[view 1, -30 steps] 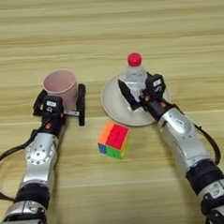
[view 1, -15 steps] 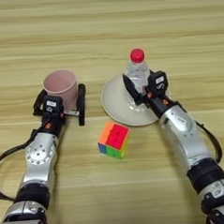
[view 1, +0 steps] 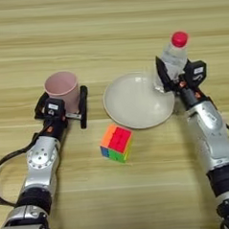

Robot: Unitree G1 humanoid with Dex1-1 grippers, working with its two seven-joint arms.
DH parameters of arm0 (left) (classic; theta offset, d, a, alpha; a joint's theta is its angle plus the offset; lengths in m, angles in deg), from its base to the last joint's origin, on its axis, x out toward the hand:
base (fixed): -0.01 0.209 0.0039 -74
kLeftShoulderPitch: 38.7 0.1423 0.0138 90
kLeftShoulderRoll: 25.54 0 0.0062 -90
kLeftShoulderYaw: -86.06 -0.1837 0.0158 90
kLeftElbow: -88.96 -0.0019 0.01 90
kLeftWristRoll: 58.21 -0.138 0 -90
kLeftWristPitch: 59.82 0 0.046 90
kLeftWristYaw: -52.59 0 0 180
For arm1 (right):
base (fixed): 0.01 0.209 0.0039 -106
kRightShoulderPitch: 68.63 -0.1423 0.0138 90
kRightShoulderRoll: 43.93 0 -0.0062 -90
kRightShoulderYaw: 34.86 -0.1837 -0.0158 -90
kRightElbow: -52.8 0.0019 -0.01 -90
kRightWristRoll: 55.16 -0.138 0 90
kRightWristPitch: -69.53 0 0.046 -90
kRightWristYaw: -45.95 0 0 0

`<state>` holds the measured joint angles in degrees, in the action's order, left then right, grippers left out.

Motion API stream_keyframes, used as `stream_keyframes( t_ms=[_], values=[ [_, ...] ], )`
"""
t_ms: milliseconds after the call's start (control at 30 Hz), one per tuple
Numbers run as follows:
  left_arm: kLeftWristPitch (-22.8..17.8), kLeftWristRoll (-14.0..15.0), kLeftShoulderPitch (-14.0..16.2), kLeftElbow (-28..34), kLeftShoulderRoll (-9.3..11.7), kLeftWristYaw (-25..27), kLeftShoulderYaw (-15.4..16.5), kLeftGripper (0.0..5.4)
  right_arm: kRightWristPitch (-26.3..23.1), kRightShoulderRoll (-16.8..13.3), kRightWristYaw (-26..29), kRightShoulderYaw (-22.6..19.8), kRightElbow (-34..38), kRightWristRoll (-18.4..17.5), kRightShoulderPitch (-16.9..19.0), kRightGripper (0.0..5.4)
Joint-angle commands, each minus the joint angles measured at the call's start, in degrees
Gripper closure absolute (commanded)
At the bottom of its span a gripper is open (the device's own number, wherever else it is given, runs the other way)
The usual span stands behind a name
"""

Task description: Move the objects on the table

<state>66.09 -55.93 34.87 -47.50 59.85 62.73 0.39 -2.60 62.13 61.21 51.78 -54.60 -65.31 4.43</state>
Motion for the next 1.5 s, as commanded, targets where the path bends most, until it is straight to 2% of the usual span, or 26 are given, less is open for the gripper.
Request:
stream_keyframes(
  t_ms=[33, 133, 367, 667, 967, 1000, 1167, 1233, 1500],
  values=[
    [-0.5, -0.3, -0.4, -0.5, -0.3, -0.4, 0.2, 0.00, 1.5, -2.1, -2.2, -3.2, 0.9, -0.1, 0.0, 2.17],
    [-0.5, -0.2, -0.4, -0.4, -0.3, -0.2, 0.3, 0.00, 3.3, -3.3, -5.1, -5.3, 0.0, 1.4, 0.4, 2.17],
    [-0.4, -0.1, -0.3, -0.3, -0.3, -0.3, 0.4, 0.00, 4.5, -4.6, -6.5, -6.7, -3.7, 1.8, 1.1, 2.17],
    [-0.4, 0.1, -0.1, 0.0, -0.1, -0.2, 0.6, 0.00, 7.6, -4.1, -6.4, -6.4, -14.3, 2.3, 0.3, 2.20],
    [-0.4, 0.2, -0.3, -0.2, 0.0, 0.0, 1.1, 0.00, 9.9, -4.0, -6.3, -6.2, -17.9, 2.0, -0.5, 2.22],
    [-0.4, 0.2, -0.3, -0.2, 0.0, 0.0, 1.1, 0.00, 10.1, -4.0, -6.4, -6.2, -17.9, 2.0, -0.5, 1.93],
    [-0.4, 0.1, -0.3, -0.1, 0.0, 0.2, 1.3, 0.00, 10.3, -3.9, -6.5, -6.0, -16.4, 2.0, 0.1, 1.24],
    [-0.4, 0.1, -0.3, -0.1, 0.0, 0.2, 1.3, 0.00, 10.2, -3.9, -6.6, -6.0, -15.9, 1.9, 0.4, 1.14],
    [-0.4, 0.1, -0.4, -0.3, -0.1, 0.2, 1.2, 0.00, 9.6, -4.1, -6.8, -5.9, -13.1, 2.0, 1.7, 0.18]
  ],
)
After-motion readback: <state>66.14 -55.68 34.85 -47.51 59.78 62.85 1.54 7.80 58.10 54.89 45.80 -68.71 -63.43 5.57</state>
